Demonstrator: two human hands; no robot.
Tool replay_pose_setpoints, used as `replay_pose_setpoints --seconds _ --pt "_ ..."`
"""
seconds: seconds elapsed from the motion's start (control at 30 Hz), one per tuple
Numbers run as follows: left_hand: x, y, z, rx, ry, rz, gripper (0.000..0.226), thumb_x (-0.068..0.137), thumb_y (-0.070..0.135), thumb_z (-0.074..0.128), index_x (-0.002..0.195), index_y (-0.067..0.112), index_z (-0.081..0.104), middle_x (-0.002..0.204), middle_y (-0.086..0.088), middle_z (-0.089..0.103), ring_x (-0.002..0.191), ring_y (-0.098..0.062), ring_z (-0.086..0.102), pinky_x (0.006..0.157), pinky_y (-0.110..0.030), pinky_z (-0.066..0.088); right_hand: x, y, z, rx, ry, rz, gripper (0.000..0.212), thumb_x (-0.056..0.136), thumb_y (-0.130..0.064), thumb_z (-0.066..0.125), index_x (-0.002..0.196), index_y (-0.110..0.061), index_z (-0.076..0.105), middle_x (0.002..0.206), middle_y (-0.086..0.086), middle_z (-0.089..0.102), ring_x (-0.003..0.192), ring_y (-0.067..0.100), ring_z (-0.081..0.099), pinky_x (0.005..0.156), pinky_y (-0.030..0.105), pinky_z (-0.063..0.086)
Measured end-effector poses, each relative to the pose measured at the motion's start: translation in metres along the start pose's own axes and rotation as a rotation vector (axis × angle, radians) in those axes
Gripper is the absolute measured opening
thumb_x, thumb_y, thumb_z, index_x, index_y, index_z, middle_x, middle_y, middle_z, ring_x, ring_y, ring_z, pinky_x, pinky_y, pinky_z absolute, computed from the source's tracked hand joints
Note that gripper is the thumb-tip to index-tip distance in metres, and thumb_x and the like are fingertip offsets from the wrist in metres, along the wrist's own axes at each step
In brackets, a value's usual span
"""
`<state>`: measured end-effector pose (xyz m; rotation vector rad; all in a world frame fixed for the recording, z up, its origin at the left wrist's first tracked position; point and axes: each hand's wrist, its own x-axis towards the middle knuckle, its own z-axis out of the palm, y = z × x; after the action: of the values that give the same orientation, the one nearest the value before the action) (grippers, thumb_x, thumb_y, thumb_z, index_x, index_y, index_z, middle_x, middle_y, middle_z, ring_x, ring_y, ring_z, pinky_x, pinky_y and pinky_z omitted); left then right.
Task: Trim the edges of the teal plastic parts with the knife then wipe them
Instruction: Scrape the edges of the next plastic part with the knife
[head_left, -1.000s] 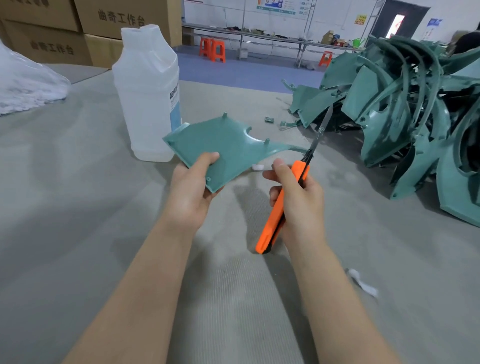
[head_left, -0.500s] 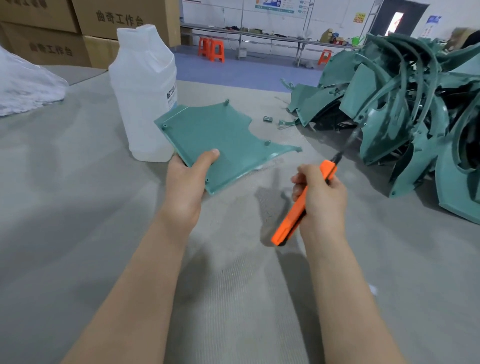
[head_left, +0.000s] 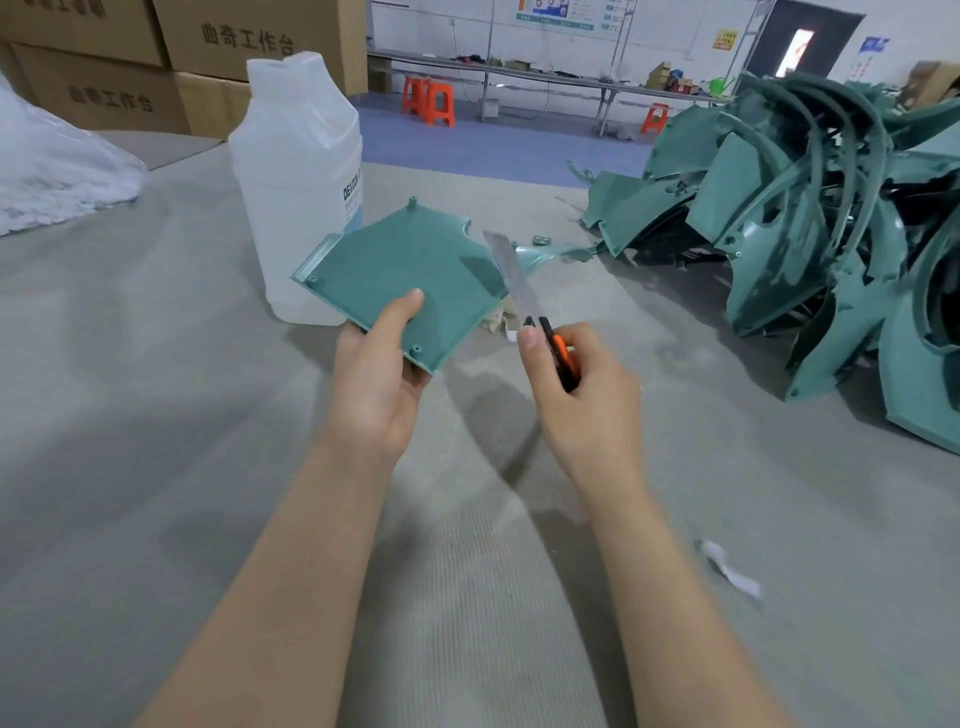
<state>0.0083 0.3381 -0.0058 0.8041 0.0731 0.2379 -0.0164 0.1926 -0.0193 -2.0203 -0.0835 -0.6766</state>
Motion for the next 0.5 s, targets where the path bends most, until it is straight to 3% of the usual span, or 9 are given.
replay_pose_setpoints --seconds 0.13,0.23,0.33,0.5 --pt "-0.001 0.000 0.001 0.012 -0.047 0.016 0.019 0.094 0.008 0.055 0.110 0.016 0.062 0.102 -0.001 0.072 0.089 -0.014 0.070 0.068 -0.026 0.056 -0.008 -0.012 0.008 0.094 -0.047 0.041 0.041 0.075 -0.060 0.069 0.071 -0.022 0.053 0.052 -0.020 0.048 0.049 0.003 0.044 0.048 0.012 0.034" --pt "-0.007 -0.006 0.006 0.114 -0.085 0.037 0.015 0.094 0.010 0.056 0.106 0.016 0.063 0.097 0.001 0.073 0.087 -0.016 0.070 0.068 -0.027 0.055 -0.011 -0.017 0.017 0.140 -0.139 0.056 0.037 0.078 -0.043 0.074 0.062 -0.018 0.053 0.052 -0.007 0.050 0.048 0.004 0.038 0.048 0.015 0.031" --pt "-0.011 -0.009 0.010 0.189 -0.114 0.056 0.012 0.094 0.011 0.056 0.104 0.015 0.062 0.093 0.001 0.073 0.083 -0.016 0.070 0.064 -0.027 0.054 -0.008 -0.020 0.014 0.232 -0.197 0.118 0.028 0.084 -0.026 0.071 0.071 -0.003 0.060 0.064 0.011 0.064 0.047 0.005 0.043 0.049 0.018 0.034" --pt "-0.016 -0.008 0.014 0.205 -0.187 0.057 0.013 0.095 0.010 0.054 0.105 0.014 0.062 0.096 -0.001 0.072 0.086 -0.019 0.069 0.067 -0.028 0.056 -0.003 -0.019 0.004 0.316 -0.259 0.178 0.027 0.086 -0.017 0.067 0.064 -0.011 0.054 0.052 0.003 0.055 0.042 0.004 0.047 0.053 0.026 0.038"
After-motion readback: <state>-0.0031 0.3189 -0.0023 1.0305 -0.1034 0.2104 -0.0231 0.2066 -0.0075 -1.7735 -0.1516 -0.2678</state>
